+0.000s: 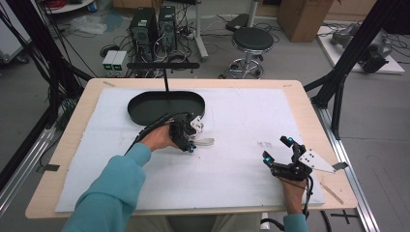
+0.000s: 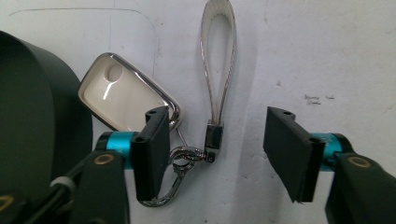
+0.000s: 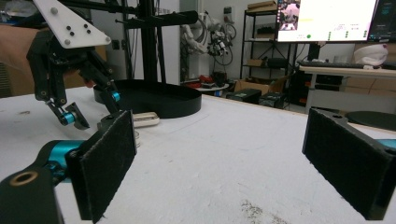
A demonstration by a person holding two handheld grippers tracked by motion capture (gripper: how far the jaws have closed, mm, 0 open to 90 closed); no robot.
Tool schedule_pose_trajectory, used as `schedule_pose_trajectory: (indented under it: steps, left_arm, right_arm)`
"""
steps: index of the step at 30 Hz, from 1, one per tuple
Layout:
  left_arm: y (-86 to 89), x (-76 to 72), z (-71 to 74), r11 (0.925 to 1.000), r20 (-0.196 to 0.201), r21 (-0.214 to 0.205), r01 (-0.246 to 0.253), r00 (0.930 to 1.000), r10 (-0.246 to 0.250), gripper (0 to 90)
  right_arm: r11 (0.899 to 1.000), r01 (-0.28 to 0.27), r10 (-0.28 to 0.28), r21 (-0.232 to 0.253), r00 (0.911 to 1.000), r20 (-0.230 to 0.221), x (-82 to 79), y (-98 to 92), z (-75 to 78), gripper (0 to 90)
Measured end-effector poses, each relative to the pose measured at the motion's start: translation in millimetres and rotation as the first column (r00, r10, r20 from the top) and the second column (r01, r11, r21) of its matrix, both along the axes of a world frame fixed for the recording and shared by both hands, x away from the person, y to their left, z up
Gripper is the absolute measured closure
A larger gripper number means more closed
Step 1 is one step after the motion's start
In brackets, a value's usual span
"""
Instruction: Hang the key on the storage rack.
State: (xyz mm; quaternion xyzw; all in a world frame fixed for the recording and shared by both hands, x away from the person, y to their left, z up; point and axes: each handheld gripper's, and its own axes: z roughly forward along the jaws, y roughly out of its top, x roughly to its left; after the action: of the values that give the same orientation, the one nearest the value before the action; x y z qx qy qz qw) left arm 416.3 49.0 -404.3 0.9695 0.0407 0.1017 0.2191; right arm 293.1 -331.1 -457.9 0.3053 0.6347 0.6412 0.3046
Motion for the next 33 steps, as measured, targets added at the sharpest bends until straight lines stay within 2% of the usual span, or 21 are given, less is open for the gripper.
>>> schedule_pose_trajectory:
  steps: [4,11,12,17,22,33]
  left_arm:
    - [-0.5,0.2,-1.1,0.9997,0.007,0.023,0.002,1.0000,-0.002,49.4]
    - [-1.9,0.2,-2.5,0.9998,0.003,0.021,0.004,1.0000,-0.004,54.5]
    - [-2.4,0.4,-2.3,0.9993,0.010,0.035,0.010,0.9999,-0.010,54.7]
    - [-4.8,0.6,-3.6,0.9990,0.019,0.039,0.023,0.9995,-0.024,59.9]
    - [-7.7,1.9,-3.8,0.9983,0.027,0.053,0.024,0.9993,-0.026,61.2]
    - [-10.0,4.7,-6.7,0.9961,0.015,0.084,0.026,0.9995,-0.028,68.0]
  right_arm:
    - [1.000,0.000,0.000,0.002,1.0000,-0.001,0.0,0.0,0.0,9.2]
    - [1.000,0.001,-0.001,0.001,1.0000,0.000,0.4,-0.1,0.1,9.2]
    - [1.000,0.001,-0.001,0.002,1.0000,-0.001,0.4,-0.1,0.1,9.2]
    - [1.000,0.001,-0.001,0.004,1.0000,-0.002,0.4,0.0,0.1,9.2]
    - [1.000,0.000,0.000,0.005,1.0000,-0.003,0.3,0.0,0.1,9.2]
    - [1.000,-0.002,0.002,0.006,1.0000,-0.006,0.2,0.0,0.1,9.2]
